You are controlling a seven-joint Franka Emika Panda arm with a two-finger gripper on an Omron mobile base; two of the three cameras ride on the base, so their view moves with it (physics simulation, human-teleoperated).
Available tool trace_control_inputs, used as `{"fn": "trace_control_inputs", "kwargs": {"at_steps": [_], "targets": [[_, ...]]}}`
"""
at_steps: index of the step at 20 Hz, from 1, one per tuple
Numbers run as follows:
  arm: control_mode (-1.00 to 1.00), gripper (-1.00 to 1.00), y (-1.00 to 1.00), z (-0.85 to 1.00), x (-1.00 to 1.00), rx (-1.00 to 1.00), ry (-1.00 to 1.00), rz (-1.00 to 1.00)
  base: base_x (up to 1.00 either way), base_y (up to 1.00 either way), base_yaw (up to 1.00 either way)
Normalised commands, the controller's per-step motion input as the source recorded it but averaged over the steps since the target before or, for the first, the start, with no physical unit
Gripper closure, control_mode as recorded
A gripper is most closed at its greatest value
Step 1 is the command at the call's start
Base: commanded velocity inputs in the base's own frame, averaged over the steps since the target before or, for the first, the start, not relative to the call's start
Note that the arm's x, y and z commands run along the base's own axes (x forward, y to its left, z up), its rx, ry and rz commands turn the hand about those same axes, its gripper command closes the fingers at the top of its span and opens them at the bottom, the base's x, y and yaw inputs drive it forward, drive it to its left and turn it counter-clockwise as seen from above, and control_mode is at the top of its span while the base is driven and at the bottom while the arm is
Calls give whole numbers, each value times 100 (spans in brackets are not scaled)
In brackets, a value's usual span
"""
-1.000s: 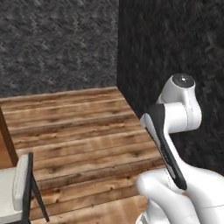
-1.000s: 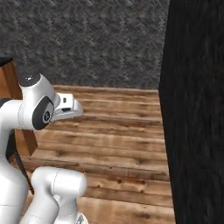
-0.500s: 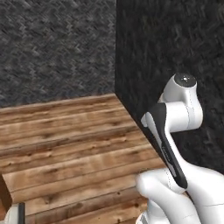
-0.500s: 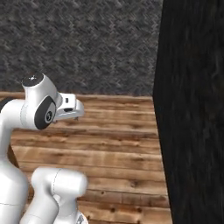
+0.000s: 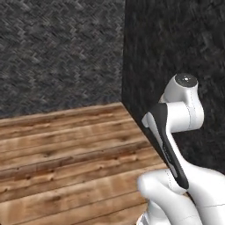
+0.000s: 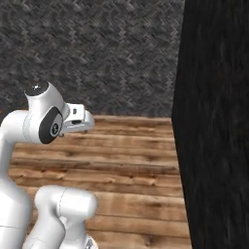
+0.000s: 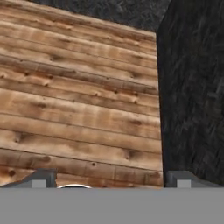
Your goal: There is a wine glass and glass cup on the dining counter. Place the wine bottle next to the wine glass and the juice bottle next to the glass cup.
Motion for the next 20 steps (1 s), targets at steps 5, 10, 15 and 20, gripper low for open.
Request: {"fn": "trace_control_inputs", "kwargs": {"at_steps": [5, 10, 15, 20], "targets": [[100, -100, 0, 0, 0, 0, 0, 0, 92, 27, 3], [100, -100, 0, 0, 0, 0, 0, 0, 92, 23, 7], [100, -100, 0, 0, 0, 0, 0, 0, 87, 18, 13], [100, -100, 0, 0, 0, 0, 0, 0, 75, 7, 30]]}}
